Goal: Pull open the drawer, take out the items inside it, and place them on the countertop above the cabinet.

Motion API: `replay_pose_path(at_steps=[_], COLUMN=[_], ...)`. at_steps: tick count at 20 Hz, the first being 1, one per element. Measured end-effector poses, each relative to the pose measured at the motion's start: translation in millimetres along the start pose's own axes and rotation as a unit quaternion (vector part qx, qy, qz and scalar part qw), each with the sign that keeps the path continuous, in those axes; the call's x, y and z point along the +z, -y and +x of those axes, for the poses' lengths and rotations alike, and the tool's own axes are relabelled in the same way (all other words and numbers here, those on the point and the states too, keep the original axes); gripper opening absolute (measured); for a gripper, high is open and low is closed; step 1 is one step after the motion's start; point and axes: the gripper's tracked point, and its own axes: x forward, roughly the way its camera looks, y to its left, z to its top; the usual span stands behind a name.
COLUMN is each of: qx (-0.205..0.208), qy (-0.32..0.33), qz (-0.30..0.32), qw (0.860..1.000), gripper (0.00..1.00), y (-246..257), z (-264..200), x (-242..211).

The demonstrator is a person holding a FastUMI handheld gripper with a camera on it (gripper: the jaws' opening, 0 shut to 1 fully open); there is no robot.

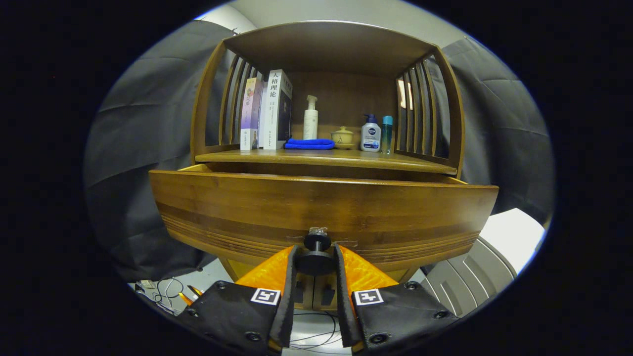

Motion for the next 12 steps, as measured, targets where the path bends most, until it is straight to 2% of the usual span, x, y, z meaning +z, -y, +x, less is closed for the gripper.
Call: replay_pose_path(at_steps=[12], qx=[0.010], qy=[-0.019], qz=[0.015], qw=[1.000], gripper=[0.40], y=[-5.4], z=[-35.5], x=[-16.9])
